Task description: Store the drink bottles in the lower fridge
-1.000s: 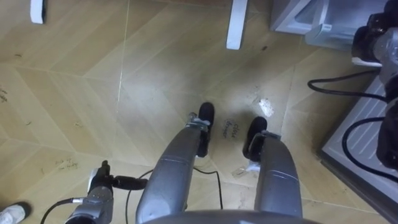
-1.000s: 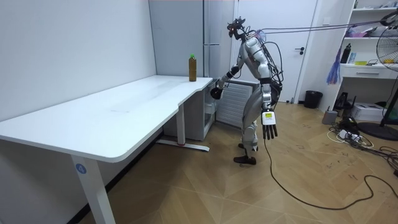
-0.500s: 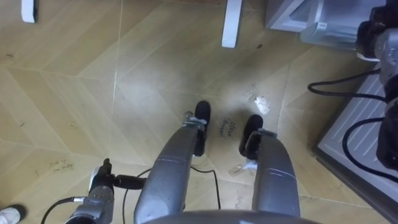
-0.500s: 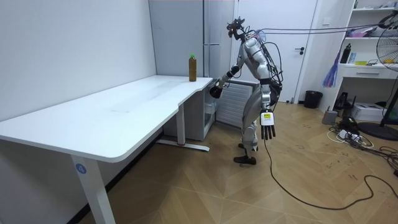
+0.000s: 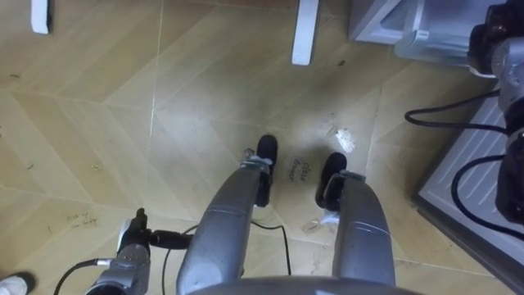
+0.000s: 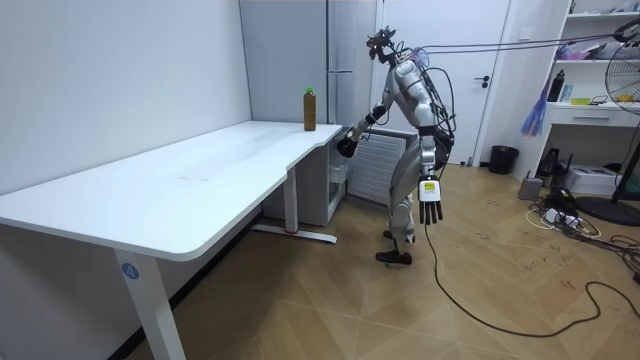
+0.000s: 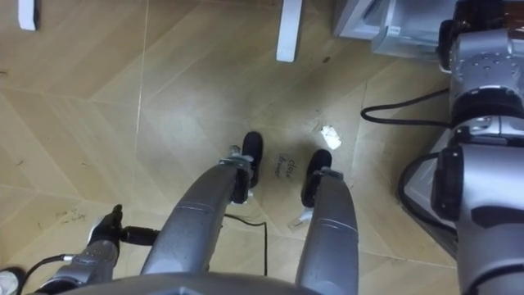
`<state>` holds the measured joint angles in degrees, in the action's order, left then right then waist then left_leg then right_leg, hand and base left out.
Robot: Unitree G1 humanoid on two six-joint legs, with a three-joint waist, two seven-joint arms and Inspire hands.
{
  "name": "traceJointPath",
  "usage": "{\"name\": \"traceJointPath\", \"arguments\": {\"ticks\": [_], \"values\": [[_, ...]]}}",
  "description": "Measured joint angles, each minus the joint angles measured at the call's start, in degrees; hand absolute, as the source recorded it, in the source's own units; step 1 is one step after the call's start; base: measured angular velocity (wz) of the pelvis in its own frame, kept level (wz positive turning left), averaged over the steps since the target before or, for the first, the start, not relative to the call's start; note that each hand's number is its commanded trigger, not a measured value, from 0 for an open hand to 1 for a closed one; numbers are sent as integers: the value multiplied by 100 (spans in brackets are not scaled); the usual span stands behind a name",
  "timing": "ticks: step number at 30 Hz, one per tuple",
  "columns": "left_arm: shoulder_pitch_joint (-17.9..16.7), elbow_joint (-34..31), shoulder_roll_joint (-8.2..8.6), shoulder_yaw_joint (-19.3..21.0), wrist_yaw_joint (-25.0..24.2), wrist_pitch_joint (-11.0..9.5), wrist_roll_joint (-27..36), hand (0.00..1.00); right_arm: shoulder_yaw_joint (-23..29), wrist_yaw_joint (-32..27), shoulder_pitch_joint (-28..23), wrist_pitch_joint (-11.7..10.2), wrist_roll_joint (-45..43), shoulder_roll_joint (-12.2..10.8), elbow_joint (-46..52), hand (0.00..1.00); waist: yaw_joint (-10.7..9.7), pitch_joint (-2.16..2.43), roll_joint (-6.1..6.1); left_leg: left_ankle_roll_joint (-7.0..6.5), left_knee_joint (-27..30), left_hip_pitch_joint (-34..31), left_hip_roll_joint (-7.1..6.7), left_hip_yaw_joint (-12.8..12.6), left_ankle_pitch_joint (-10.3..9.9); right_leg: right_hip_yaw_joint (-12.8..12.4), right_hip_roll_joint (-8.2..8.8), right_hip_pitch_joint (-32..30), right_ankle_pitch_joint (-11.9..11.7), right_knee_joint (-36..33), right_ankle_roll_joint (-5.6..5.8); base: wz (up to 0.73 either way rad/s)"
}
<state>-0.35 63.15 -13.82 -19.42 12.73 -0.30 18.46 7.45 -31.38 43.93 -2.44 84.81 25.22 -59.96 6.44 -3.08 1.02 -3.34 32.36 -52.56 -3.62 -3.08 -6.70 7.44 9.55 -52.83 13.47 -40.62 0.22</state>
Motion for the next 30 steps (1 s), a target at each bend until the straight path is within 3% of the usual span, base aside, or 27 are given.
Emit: {"name": "traceJointPath", "arguments": {"ticks": [5,6,17,30], "values": [[0,0,-21,2,-55,-1,9,0,-3,-24,-1,0,-12,8,16,100,10,1,0,-1,4,7,6,-7,0,18,-2,28,-4,25,3,0],[0,-2,-21,2,-54,-1,9,0,-7,-50,0,0,-16,8,41,0,11,1,0,-1,-1,9,7,-10,0,15,-2,28,-3,27,3,0],[0,-5,-20,5,-52,-9,-8,0,10,-312,4,-98,20,8,232,0,89,14,-22,0,37,21,61,13,-2,9,-89,92,-27,81,6,0],[-6,0,-76,14,-358,-10,3,0,65,11,-28,-278,682,12,236,0,146,25,-40,-2,62,34,92,-6,-1,-1,-104,93,-81,89,-3,-1]]}}
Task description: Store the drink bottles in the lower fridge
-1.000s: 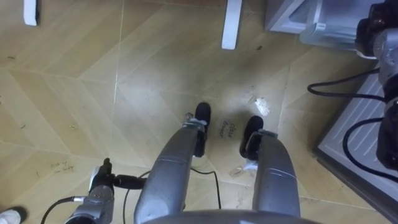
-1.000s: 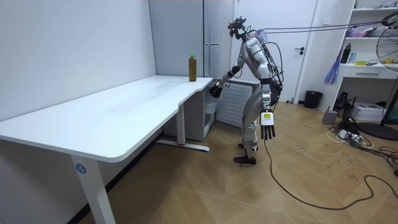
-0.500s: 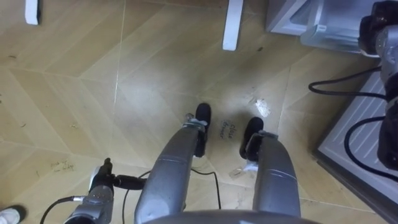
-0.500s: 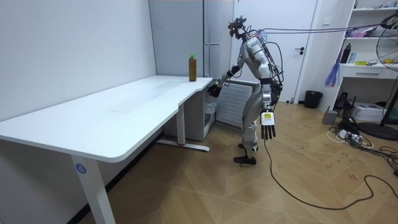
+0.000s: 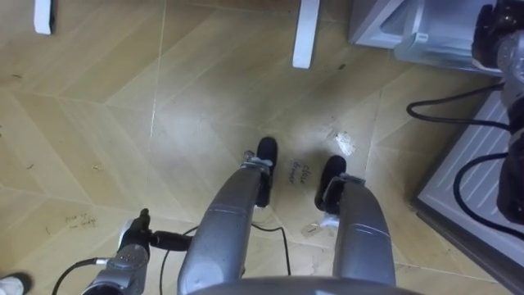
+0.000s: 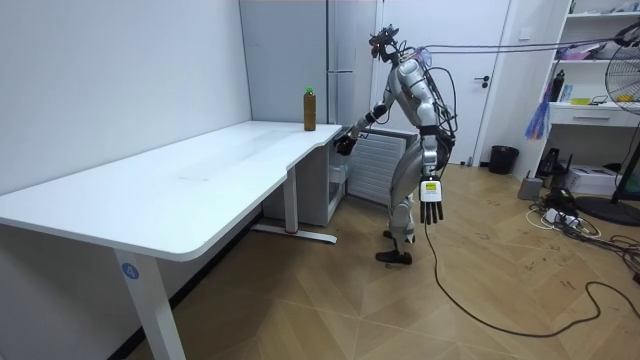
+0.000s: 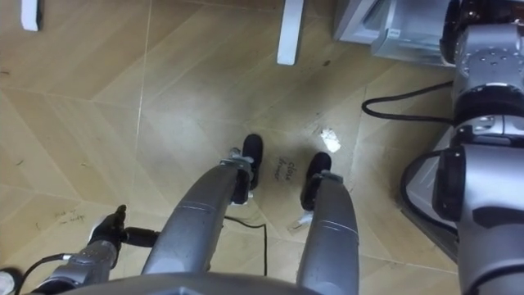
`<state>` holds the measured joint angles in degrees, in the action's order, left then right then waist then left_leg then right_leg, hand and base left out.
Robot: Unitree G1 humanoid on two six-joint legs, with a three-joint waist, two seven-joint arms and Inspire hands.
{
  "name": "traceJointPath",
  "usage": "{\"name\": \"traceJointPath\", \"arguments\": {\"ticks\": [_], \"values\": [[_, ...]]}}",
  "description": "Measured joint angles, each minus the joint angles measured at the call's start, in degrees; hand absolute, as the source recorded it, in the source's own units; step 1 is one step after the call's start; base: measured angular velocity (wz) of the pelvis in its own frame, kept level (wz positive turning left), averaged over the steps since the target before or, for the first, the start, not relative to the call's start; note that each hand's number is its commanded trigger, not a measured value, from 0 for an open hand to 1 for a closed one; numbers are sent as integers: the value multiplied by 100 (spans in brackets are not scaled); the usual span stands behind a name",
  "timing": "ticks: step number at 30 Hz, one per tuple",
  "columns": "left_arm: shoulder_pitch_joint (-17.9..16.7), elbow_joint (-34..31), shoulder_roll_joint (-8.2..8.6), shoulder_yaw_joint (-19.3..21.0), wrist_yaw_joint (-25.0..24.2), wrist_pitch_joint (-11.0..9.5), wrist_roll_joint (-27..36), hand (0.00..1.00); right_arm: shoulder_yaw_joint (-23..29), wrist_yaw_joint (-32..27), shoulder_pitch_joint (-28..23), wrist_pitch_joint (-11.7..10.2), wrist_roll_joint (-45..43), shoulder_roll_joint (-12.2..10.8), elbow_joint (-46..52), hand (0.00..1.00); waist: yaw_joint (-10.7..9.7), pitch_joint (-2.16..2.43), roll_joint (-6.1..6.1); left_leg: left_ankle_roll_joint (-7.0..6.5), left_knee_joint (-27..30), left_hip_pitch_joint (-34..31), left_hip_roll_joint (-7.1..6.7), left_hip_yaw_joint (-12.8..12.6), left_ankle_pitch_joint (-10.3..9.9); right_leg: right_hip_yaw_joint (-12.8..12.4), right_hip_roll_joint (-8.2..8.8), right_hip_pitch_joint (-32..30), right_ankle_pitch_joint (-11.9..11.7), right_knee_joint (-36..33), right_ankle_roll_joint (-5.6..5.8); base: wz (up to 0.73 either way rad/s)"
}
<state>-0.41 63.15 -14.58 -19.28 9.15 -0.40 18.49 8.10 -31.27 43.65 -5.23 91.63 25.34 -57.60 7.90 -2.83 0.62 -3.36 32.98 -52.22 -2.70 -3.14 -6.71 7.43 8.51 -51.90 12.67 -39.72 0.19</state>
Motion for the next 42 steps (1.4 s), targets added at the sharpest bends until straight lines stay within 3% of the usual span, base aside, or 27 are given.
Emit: {"name": "traceJointPath", "arguments": {"ticks": [7,8,9,22,35,42], "values": [[-4,-1,-18,-2,-95,0,3,0,-1,254,0,-22,59,0,0,0,12,30,-48,0,35,0,3,-1,0,-8,0,0,-2,-33,-2,0],[-4,-1,-18,-3,-98,0,3,0,-1,270,0,-22,59,0,0,16,11,30,-48,0,39,0,3,0,0,-8,0,0,-2,-36,-3,0],[-5,0,-18,-3,-102,1,0,0,-1,301,0,-22,59,0,0,100,5,30,-48,0,44,0,2,0,0,-10,1,1,-2,-45,-3,0],[-7,110,-19,-3,-264,10,-7,0,-3,409,-55,-22,29,0,-24,100,-29,28,-42,-2,-32,137,-3,-61,2,-15,18,113,-10,-2,-8,0],[-8,105,-19,-5,-246,-6,-30,0,-15,-4,-51,-25,-194,4,-21,100,-25,25,-38,-2,-62,157,3,-90,3,-33,21,108,-9,8,-6,0],[-9,106,-19,-5,-251,-137,-46,0,-17,-172,-49,-113,-200,63,-20,100,-16,20,-28,-3,-135,192,-3,-132,3,-77,26,107,-7,19,-1,0]]}}
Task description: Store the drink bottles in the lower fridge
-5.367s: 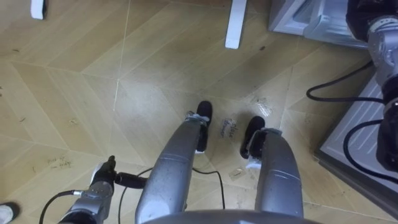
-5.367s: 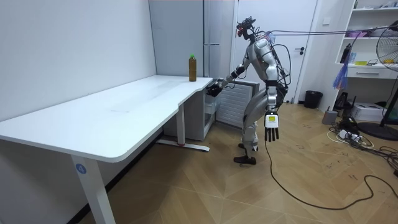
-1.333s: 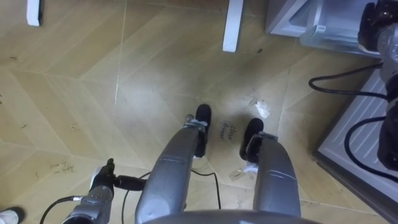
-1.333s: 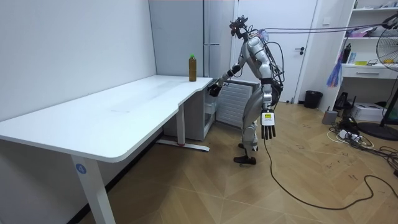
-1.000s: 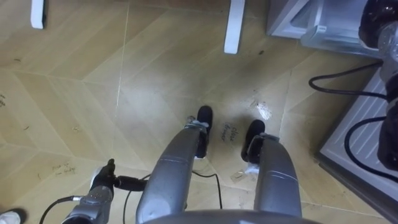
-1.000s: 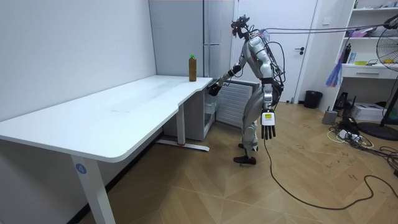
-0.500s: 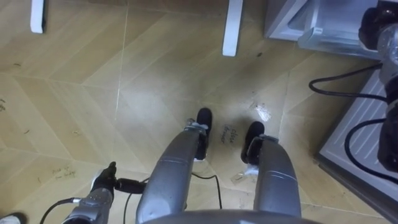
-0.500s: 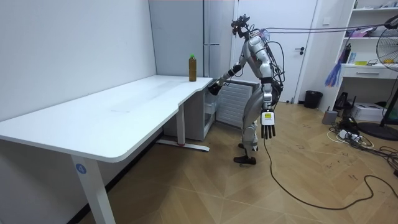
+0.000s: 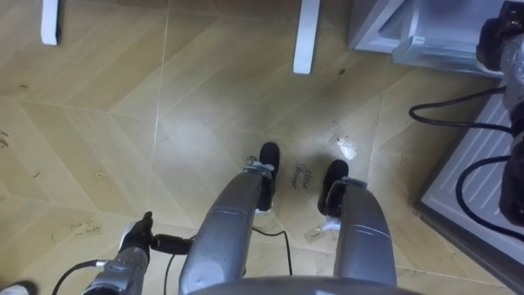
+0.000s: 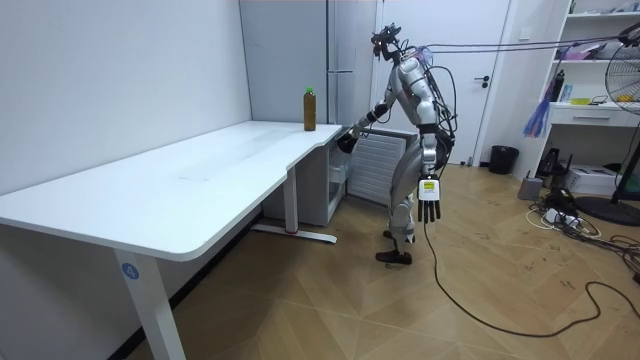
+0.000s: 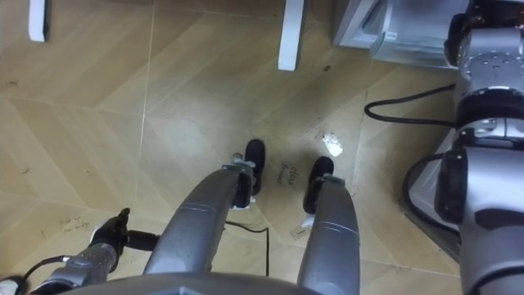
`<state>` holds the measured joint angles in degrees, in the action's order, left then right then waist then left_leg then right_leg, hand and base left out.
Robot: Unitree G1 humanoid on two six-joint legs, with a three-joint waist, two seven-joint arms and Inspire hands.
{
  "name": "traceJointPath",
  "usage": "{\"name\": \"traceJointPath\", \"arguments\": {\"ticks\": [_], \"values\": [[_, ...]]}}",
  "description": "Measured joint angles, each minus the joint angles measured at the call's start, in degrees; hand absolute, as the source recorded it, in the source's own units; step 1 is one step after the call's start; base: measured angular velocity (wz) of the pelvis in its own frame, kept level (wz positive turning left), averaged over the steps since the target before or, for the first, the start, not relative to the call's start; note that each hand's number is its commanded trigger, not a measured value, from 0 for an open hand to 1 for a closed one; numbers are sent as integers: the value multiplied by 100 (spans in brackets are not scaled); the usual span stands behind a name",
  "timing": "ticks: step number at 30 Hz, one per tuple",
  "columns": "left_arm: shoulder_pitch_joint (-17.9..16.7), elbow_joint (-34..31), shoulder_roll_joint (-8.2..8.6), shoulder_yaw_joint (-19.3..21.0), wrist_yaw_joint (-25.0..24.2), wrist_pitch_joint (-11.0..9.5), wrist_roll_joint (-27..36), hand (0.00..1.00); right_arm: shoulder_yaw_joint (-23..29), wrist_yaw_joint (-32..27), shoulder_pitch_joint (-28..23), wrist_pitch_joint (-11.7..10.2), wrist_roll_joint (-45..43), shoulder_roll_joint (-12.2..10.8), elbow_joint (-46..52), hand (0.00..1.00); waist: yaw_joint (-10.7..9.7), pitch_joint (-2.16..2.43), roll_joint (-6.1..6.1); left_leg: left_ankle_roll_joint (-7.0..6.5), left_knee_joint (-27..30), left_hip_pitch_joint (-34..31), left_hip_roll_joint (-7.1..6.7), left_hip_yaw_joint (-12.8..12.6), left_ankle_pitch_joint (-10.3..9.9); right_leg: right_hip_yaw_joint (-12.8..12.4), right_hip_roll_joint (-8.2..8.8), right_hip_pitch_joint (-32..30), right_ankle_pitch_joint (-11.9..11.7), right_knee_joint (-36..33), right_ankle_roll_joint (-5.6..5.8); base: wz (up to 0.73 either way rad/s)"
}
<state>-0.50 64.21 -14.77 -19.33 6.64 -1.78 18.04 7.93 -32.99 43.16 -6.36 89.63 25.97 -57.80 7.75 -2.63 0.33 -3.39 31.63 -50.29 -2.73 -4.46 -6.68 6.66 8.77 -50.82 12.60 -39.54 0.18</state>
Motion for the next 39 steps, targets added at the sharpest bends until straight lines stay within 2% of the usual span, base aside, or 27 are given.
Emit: {"name": "traceJointPath", "arguments": {"ticks": [2,3,11,22,33,39], "values": [[0,0,0,-1,-3,-16,1,0,1,-81,0,-16,-11,8,1,100,0,-1,2,0,-1,1,2,-6,0,-8,-5,-5,2,5,2,0],[0,-1,1,-1,-5,-20,-1,0,0,-121,0,-23,-30,8,1,0,-1,-2,4,0,1,0,4,-9,0,-12,-10,-8,1,14,2,0],[-1,-1,4,-1,-14,-25,30,0,8,-173,0,-45,71,10,4,0,-7,0,1,0,-1,-18,8,11,-1,-9,-33,-3,0,55,9,0],[-1,8,4,-11,12,47,36,0,-111,742,-83,18,259,8,-8,0,-21,-1,4,4,-114,103,22,11,3,-54,-70,90,-27,156,17,-1],[-1,5,2,-3,-49,106,29,0,-222,1289,-126,279,245,3,-111,0,-138,-34,68,4,-200,189,19,0,3,-59,-66,161,-28,199,18,0],[-11,3,-23,-16,-86,174,34,0,-228,1508,-125,284,241,4,-228,0,-146,-35,85,4,-197,190,21,-1,3,-58,-75,165,-29,220,17,0]]}}
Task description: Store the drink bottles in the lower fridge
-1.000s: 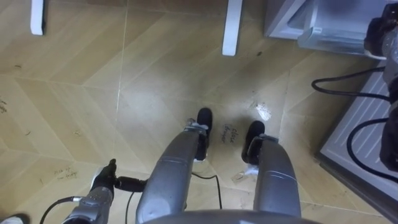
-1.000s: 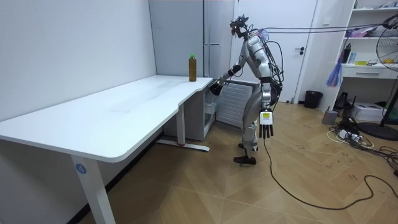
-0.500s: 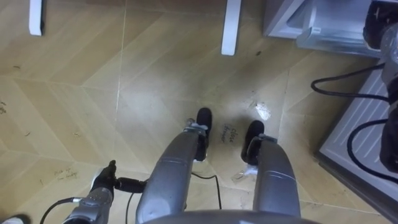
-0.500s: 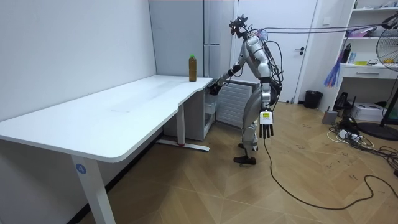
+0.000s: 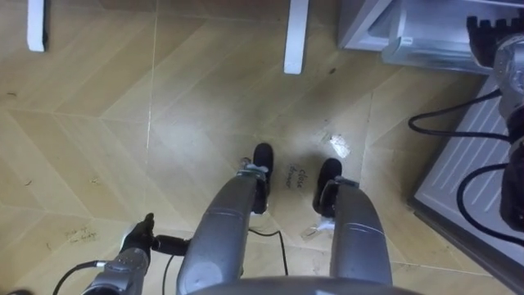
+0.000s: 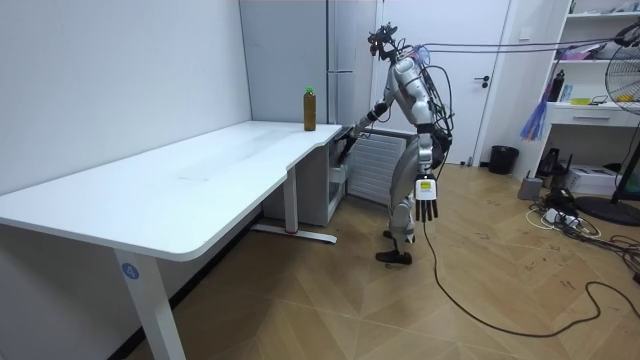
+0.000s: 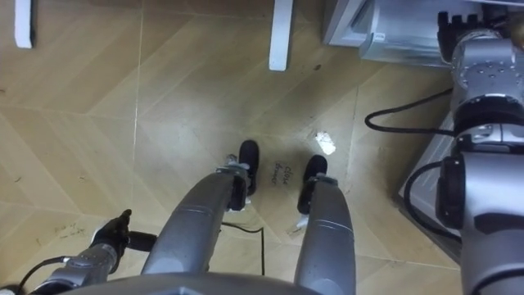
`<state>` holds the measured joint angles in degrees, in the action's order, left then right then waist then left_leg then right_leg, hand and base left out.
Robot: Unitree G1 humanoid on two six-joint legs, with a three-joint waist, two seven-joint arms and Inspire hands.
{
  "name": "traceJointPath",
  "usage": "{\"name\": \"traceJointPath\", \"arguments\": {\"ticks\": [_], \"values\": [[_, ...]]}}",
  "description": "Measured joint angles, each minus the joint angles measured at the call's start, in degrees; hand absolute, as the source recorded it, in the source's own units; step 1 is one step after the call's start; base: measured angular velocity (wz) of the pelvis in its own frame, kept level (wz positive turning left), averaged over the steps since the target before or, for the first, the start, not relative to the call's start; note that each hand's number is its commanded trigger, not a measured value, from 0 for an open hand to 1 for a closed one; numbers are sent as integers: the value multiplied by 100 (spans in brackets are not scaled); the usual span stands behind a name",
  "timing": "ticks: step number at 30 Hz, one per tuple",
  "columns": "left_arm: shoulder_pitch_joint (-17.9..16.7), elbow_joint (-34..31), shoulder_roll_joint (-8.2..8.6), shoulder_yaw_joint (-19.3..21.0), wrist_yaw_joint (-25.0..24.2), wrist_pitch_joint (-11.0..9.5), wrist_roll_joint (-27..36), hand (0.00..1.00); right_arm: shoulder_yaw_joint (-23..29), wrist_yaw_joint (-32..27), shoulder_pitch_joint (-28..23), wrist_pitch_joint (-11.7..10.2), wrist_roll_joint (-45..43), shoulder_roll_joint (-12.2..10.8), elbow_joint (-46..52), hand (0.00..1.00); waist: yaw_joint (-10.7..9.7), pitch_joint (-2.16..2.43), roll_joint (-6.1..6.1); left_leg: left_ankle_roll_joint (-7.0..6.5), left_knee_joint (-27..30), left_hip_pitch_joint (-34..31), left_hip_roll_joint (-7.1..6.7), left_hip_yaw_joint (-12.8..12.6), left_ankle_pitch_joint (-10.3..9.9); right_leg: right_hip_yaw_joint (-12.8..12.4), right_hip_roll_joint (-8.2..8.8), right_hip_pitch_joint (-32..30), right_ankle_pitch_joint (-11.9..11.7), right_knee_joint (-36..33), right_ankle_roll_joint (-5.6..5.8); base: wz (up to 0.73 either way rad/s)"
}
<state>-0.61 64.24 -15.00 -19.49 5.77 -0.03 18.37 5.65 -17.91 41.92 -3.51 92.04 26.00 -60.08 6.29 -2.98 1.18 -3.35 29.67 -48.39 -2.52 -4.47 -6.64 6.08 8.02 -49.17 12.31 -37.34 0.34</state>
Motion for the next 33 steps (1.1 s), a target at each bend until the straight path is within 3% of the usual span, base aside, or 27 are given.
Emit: {"name": "traceJointPath", "arguments": {"ticks": [7,18,21,29,33], "values": [[-9,-5,-133,-115,1,11,2,0,-106,194,1,114,-82,6,-214,0,-18,6,74,2,-10,19,16,7,1,39,-21,54,-22,68,-12,0],[-10,-5,-155,-92,-246,59,5,0,-367,509,-66,129,-433,17,-500,0,33,4,75,16,-14,177,76,-4,-8,110,-46,253,-50,162,-30,0],[-9,-4,-158,-78,-336,95,5,0,-453,631,-182,263,-496,18,-574,0,42,1,80,27,-60,364,83,21,-17,161,-47,460,-43,237,-42,0],[-8,-3,-166,397,-546,121,9,0,-492,1321,-551,500,-1228,22,-711,0,25,-28,128,50,-53,692,82,62,-73,156,-71,820,10,265,-27,0],[-13,173,-182,549,-724,138,8,0,-695,1893,-991,570,-2113,49,-753,0,-3,-47,162,89,-113,1102,84,180,-143,209,-158,1324,38,465,-17,2]]}}
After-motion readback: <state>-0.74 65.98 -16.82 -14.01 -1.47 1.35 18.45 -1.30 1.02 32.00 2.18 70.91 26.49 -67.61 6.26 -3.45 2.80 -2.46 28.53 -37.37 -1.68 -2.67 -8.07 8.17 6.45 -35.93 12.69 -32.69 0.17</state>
